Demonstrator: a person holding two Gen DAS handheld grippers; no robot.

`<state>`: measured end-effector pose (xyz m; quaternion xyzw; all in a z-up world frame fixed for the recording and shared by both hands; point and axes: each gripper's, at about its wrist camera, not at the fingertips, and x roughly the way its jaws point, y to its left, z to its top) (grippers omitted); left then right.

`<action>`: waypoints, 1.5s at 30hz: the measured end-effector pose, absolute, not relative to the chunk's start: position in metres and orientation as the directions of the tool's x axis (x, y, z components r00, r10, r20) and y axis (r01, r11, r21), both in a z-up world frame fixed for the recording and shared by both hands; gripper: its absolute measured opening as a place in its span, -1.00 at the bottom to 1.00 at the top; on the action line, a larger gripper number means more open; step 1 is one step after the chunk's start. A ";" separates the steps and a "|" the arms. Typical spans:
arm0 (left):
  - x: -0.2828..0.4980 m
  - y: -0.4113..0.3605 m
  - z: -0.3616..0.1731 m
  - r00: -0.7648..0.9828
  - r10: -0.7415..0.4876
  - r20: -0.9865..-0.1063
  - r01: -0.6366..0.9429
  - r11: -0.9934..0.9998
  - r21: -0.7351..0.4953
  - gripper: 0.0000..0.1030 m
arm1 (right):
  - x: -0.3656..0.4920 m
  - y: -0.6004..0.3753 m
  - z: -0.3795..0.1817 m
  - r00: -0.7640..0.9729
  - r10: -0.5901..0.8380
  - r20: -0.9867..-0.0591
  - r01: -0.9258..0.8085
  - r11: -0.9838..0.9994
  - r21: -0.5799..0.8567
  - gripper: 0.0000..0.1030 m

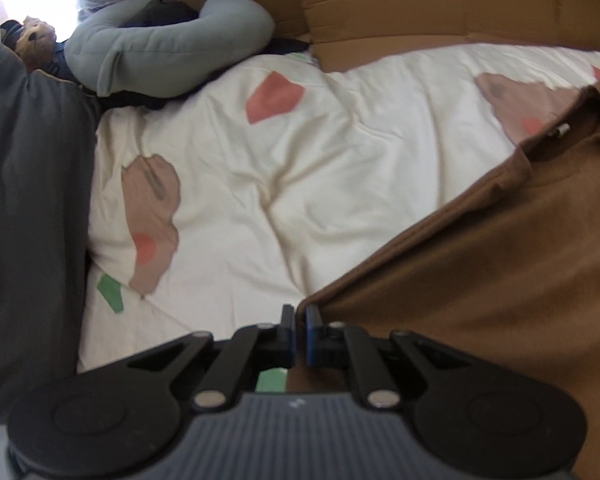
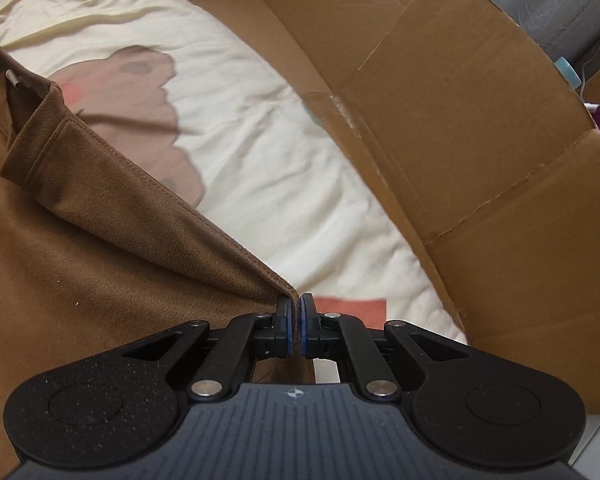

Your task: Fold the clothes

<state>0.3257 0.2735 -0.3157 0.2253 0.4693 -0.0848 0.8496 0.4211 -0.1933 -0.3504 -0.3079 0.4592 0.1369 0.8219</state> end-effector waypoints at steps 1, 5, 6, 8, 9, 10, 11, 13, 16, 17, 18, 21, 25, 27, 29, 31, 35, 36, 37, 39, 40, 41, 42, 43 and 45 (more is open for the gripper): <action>0.331 0.273 -0.316 0.548 0.073 -0.833 0.348 0.886 0.307 -0.91 | 0.425 -0.192 -0.351 0.543 -0.063 -0.837 -0.505 0.773 -0.385 -0.98; 0.353 0.270 -0.314 0.549 0.091 -0.831 0.344 0.882 0.323 -0.91 | 0.443 -0.189 -0.353 0.552 -0.086 -0.829 -0.494 0.767 -0.409 -0.98; 0.358 0.270 -0.315 0.545 0.096 -0.833 0.346 0.879 0.328 -0.91 | 0.448 -0.188 -0.353 0.553 -0.087 -0.828 -0.492 0.768 -0.409 -0.98; 0.367 0.271 -0.315 0.541 0.105 -0.834 0.343 0.878 0.334 -0.91 | 0.458 -0.186 -0.352 0.558 -0.090 -0.825 -0.488 0.769 -0.413 -0.98; 0.372 0.272 -0.316 0.540 0.110 -0.835 0.337 0.880 0.334 -0.91 | 0.463 -0.184 -0.351 0.560 -0.091 -0.823 -0.486 0.769 -0.416 -0.98; 0.376 0.273 -0.317 0.539 0.115 -0.834 0.330 0.882 0.335 -0.91 | 0.468 -0.182 -0.352 0.562 -0.093 -0.822 -0.485 0.768 -0.419 -0.98; 0.380 0.274 -0.317 0.539 0.119 -0.834 0.325 0.884 0.336 -0.91 | 0.473 -0.181 -0.353 0.563 -0.096 -0.821 -0.484 0.766 -0.422 -0.98; 0.386 0.274 -0.319 0.538 0.122 -0.834 0.319 0.886 0.336 -0.91 | 0.483 -0.178 -0.354 0.565 -0.102 -0.819 -0.483 0.763 -0.429 -0.98; 0.394 0.273 -0.321 0.536 0.128 -0.834 0.309 0.890 0.336 -0.90 | 0.496 -0.176 -0.358 0.573 -0.111 -0.812 -0.475 0.762 -0.440 -0.98; 0.397 0.273 -0.322 0.536 0.130 -0.834 0.306 0.891 0.336 -0.90 | 0.500 -0.175 -0.360 0.570 -0.113 -0.814 -0.473 0.765 -0.437 -0.98; 0.400 0.273 -0.322 0.535 0.132 -0.834 0.303 0.892 0.336 -0.90 | 0.504 -0.175 -0.361 0.567 -0.114 -0.816 -0.471 0.768 -0.434 -0.98; 0.409 0.273 -0.324 0.534 0.138 -0.834 0.294 0.895 0.336 -0.90 | 0.511 -0.174 -0.365 0.559 -0.117 -0.821 -0.471 0.770 -0.431 -0.98; 0.417 0.273 -0.325 0.537 0.145 -0.831 0.282 0.897 0.339 -0.90 | 0.516 -0.173 -0.366 0.566 -0.121 -0.815 -0.467 0.768 -0.438 -0.98; 0.419 0.273 -0.323 0.541 0.148 -0.828 0.276 0.899 0.341 -0.90 | 0.516 -0.172 -0.364 0.581 -0.125 -0.804 -0.463 0.762 -0.453 -0.98; 0.421 0.273 -0.321 0.545 0.152 -0.824 0.266 0.901 0.342 -0.90 | 0.516 -0.171 -0.364 0.589 -0.128 -0.798 -0.460 0.758 -0.462 -0.98; 0.425 0.272 -0.320 0.554 0.159 -0.817 0.255 0.902 0.349 -0.90 | 0.515 -0.170 -0.364 0.596 -0.133 -0.792 -0.455 0.756 -0.470 -0.98; 0.432 0.269 -0.315 0.572 0.167 -0.803 0.231 0.907 0.353 -0.91 | 0.516 -0.170 -0.363 0.603 -0.150 -0.784 -0.434 0.763 -0.480 -0.98; 0.432 0.269 -0.313 0.575 0.168 -0.801 0.230 0.906 0.355 -0.91 | 0.516 -0.170 -0.362 0.604 -0.154 -0.782 -0.432 0.761 -0.483 -0.98; 0.433 0.269 -0.312 0.579 0.169 -0.798 0.228 0.906 0.358 -0.91 | 0.516 -0.171 -0.361 0.607 -0.157 -0.779 -0.429 0.761 -0.487 -0.98; 0.434 0.269 -0.310 0.585 0.172 -0.792 0.225 0.904 0.362 -0.91 | 0.517 -0.173 -0.358 0.618 -0.161 -0.770 -0.419 0.761 -0.495 -0.98; 0.434 0.269 -0.309 0.589 0.173 -0.790 0.224 0.904 0.365 -0.91 | 0.517 -0.173 -0.357 0.624 -0.162 -0.764 -0.412 0.763 -0.498 -0.98; 0.435 0.270 -0.309 0.590 0.173 -0.789 0.218 0.906 0.362 -0.91 | 0.516 -0.174 -0.356 0.630 -0.164 -0.759 -0.404 0.765 -0.501 -0.98; 0.435 0.271 -0.311 0.586 0.171 -0.792 0.211 0.912 0.352 -0.90 | 0.515 -0.174 -0.355 0.635 -0.165 -0.755 -0.398 0.767 -0.503 -0.98; 0.435 0.272 -0.315 0.577 0.168 -0.799 0.206 0.917 0.341 -0.90 | 0.514 -0.174 -0.357 0.633 -0.166 -0.756 -0.398 0.769 -0.501 -0.98; 0.436 0.272 -0.325 0.568 0.169 -0.805 0.208 0.918 0.339 -0.90 | 0.514 -0.174 -0.363 0.624 -0.163 -0.764 -0.403 0.771 -0.493 -0.98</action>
